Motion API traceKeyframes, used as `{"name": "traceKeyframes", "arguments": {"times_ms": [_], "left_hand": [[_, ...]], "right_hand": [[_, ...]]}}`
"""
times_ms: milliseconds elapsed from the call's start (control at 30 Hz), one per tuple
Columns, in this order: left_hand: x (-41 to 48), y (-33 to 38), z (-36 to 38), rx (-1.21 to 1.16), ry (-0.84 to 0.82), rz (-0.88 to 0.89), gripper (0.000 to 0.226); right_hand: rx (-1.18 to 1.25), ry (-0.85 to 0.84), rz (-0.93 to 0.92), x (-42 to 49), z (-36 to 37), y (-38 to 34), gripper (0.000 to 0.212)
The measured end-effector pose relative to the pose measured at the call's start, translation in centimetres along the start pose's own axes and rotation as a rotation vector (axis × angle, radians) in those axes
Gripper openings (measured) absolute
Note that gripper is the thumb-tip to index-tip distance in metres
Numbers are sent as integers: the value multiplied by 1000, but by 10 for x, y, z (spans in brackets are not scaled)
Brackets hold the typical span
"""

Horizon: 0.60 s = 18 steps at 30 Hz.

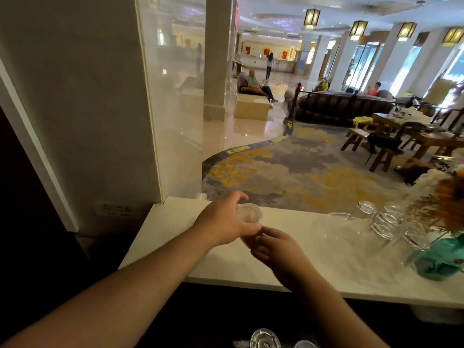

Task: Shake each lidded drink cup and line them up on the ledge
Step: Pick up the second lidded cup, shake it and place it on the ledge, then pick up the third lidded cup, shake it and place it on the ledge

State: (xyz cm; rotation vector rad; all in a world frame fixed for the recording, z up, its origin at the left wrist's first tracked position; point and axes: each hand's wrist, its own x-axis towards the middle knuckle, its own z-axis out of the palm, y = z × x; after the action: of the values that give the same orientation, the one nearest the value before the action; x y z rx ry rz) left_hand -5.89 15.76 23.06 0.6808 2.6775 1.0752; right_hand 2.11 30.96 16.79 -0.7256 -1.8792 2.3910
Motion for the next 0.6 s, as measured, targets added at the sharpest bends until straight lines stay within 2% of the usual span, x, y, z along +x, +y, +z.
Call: {"name": "traceKeyframes", "arguments": {"times_ms": [100, 267, 433, 533, 600], "left_hand": [[26, -11, 18, 292, -46, 93, 82], [54, -34, 41, 453, -128, 123, 83], [69, -50, 57, 435, -131, 97, 78], [69, -54, 59, 428, -132, 89, 87], [56, -51, 59, 401, -96, 100, 91]], "right_hand": [[118, -12, 96, 25, 7, 24, 32], [126, -29, 128, 52, 18, 50, 33], [112, -17, 109, 66, 17, 64, 33], [117, -44, 71, 62, 15, 65, 32], [125, 4, 77, 48, 5, 65, 36]]}}
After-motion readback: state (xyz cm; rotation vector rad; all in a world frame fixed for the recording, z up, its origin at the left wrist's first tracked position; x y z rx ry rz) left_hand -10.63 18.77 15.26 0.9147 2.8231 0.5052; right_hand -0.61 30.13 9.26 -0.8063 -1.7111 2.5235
